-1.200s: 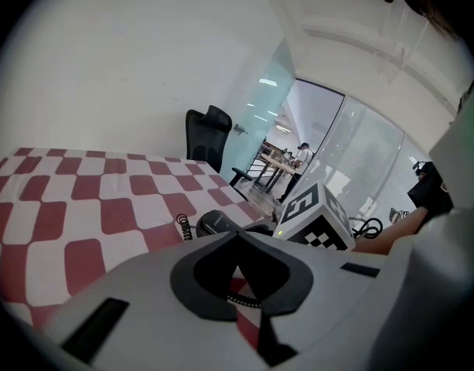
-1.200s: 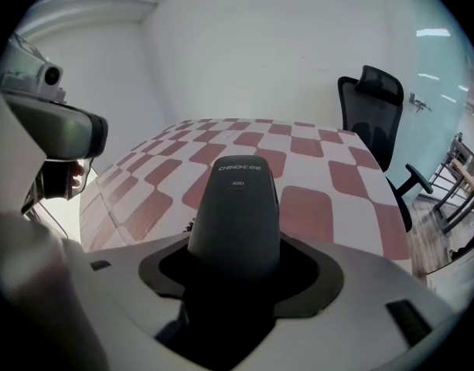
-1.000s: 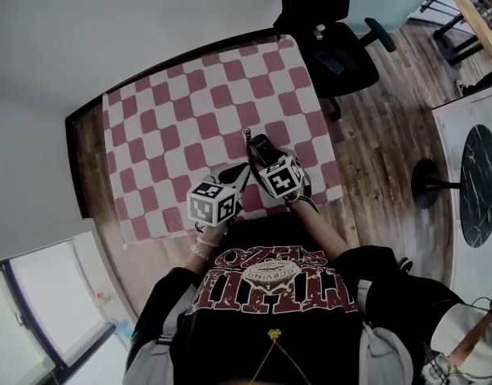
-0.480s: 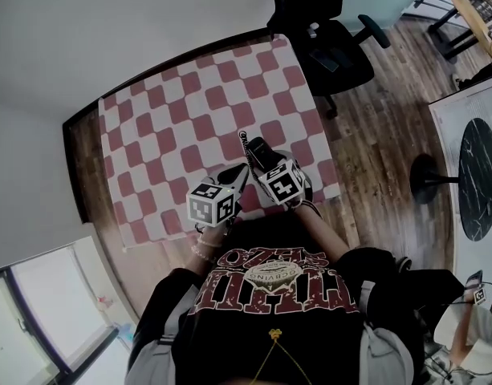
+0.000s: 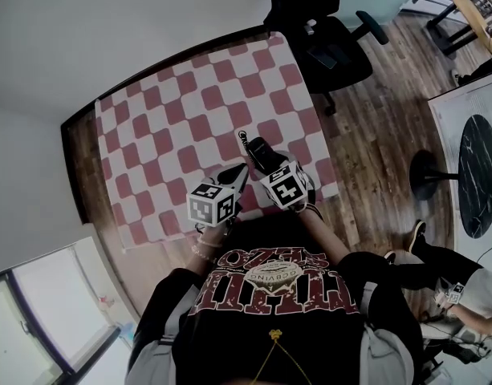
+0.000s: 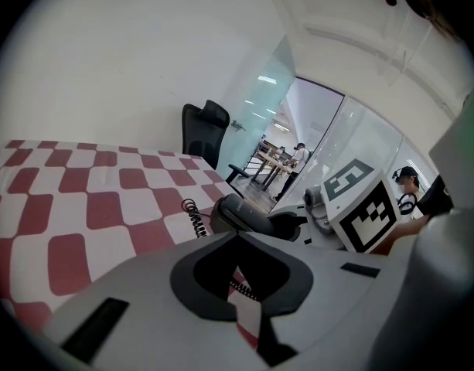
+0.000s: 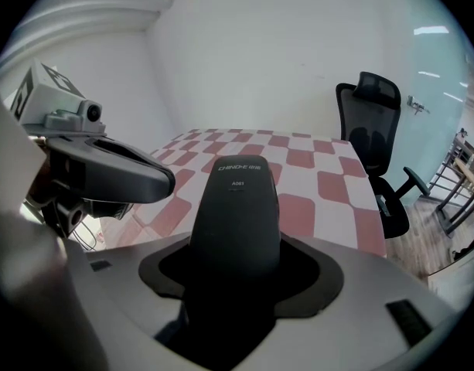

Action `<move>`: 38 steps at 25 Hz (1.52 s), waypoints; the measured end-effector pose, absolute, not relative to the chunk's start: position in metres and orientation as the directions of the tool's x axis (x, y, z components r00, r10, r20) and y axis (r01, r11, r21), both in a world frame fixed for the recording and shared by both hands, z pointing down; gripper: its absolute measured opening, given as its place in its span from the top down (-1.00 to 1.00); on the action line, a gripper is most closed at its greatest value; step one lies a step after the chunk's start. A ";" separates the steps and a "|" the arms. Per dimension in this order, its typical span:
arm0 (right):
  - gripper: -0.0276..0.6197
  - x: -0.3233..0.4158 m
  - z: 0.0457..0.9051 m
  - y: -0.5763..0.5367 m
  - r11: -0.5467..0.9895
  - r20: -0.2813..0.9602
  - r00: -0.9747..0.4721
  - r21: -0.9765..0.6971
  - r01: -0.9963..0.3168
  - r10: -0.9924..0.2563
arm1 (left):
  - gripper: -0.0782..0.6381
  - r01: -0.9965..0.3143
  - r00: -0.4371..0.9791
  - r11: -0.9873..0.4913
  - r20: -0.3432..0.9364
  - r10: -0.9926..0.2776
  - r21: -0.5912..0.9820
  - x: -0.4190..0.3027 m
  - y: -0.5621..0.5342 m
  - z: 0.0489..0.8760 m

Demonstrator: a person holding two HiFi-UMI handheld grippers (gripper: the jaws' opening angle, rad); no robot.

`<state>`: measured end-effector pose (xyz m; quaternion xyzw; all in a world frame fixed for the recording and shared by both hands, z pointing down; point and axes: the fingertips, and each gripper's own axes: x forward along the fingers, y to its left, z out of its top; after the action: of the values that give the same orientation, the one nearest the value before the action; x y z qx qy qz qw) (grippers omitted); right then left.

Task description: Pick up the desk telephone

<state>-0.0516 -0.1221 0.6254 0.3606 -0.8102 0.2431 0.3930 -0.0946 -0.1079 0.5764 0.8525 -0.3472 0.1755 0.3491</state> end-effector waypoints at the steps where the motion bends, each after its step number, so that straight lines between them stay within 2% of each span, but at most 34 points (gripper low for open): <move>1: 0.02 -0.052 0.624 -0.122 0.623 0.811 -0.433 -0.111 -0.775 -0.394 | 0.78 -0.715 0.697 -0.514 0.543 -0.468 0.475 -0.094 -0.108 0.577; 38: 0.02 -0.062 0.529 -0.114 0.671 0.749 -0.499 -0.100 -0.735 -0.435 | 0.78 -0.731 0.672 -0.524 0.595 -0.441 0.437 -0.093 -0.106 0.593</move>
<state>-0.0620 -0.1136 0.5292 0.3479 -0.8404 0.2083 0.3596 -0.0928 -0.1061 0.5933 0.8470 -0.3458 0.2108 0.3443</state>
